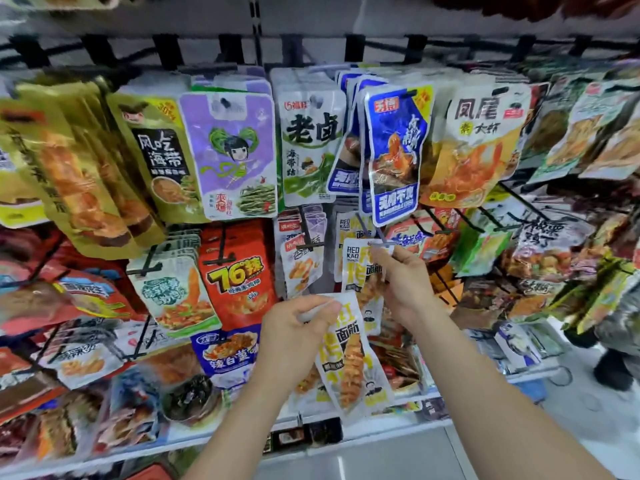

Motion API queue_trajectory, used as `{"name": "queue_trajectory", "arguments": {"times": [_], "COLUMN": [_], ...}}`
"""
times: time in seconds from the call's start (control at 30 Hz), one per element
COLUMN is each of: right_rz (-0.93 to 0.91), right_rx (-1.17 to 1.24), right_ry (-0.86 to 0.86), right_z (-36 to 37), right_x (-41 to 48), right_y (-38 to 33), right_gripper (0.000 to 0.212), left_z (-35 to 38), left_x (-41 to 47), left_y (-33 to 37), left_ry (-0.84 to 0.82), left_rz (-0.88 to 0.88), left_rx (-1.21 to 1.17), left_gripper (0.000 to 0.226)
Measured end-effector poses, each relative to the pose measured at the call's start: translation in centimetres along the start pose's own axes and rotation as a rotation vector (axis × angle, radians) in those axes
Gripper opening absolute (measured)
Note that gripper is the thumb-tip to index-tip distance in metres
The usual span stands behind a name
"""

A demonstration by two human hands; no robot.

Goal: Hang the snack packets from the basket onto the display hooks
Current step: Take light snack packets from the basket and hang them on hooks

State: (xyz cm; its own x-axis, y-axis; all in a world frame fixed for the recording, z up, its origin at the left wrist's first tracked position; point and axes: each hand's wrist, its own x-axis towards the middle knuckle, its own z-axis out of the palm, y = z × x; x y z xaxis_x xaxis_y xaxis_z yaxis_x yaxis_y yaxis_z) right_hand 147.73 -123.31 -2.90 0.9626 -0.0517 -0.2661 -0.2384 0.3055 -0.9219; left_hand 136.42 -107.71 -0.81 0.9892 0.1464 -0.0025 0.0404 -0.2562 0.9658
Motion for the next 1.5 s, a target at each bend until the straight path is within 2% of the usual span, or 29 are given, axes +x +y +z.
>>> {"name": "queue_trajectory", "arguments": {"times": [0.07,0.1,0.27,0.43,0.63,0.83,0.97,1.03,1.1,1.17,1.23,1.3,1.4,1.5], "right_rz": [-0.027,-0.040,-0.026,-0.011,-0.034,0.028,0.063,0.036,-0.024,-0.085,-0.108,-0.082,-0.090,-0.098], "right_rx": [-0.021,-0.024,-0.002,0.041,-0.060,-0.166,-0.208,-0.370,-0.570,-0.628,-0.494,-0.395,-0.452,-0.456], "right_ry": [-0.030,-0.050,-0.086,-0.080,-0.079,-0.062,0.045,0.042,-0.018,-0.129,-0.274,-0.389,-0.413,-0.398], "right_z": [0.1,0.1,-0.2,-0.8,-0.5,-0.1,0.2,-0.3,-1.5,-2.9,-3.6,-4.0,-4.3,-4.5], "right_x": [0.3,0.5,1.0,1.8,2.8,4.0,3.9,3.2,1.0,-2.3,-5.8,-7.7,-7.9,-7.4], "right_y": [0.2,0.2,0.0,0.2,0.1,-0.6,-0.7,-0.9,-1.2,-1.7,-2.0,-2.1,-1.4,-1.4], "right_gripper": [0.008,0.005,0.040,0.016,0.011,0.006,0.019,0.035,0.046,0.048,0.029,0.025,0.027,0.024], "left_z": [0.4,0.5,1.1,1.5,2.1,2.7,3.0,3.2,3.4,3.7,4.0,4.3,4.8,5.0], "left_x": [0.0,-0.1,0.3,0.8,1.1,1.2,1.3,1.3,1.2,1.2,1.2,1.2,0.8,0.5], "left_y": [-0.3,-0.4,-0.2,-0.2,-0.1,0.3,0.5,0.7,1.0,1.2,1.3,1.3,1.8,1.8], "left_ry": [0.030,0.040,0.052,0.050,0.042,0.047,0.077,0.093,0.123,0.164,0.199,0.201,0.176,0.169], "left_rz": [-0.007,-0.015,-0.043,-0.039,-0.037,-0.030,-0.034,-0.038,-0.040,-0.043,-0.044,-0.037,-0.063,-0.154], "left_rx": [-0.021,-0.027,-0.072,-0.064,-0.081,-0.058,-0.058,-0.051,-0.037,-0.033,-0.023,-0.012,-0.005,-0.166], "left_gripper": [0.008,0.008,0.011,0.011,0.008,0.008,0.007,0.010,0.012,0.010,0.010,0.010,0.012,0.037]}}
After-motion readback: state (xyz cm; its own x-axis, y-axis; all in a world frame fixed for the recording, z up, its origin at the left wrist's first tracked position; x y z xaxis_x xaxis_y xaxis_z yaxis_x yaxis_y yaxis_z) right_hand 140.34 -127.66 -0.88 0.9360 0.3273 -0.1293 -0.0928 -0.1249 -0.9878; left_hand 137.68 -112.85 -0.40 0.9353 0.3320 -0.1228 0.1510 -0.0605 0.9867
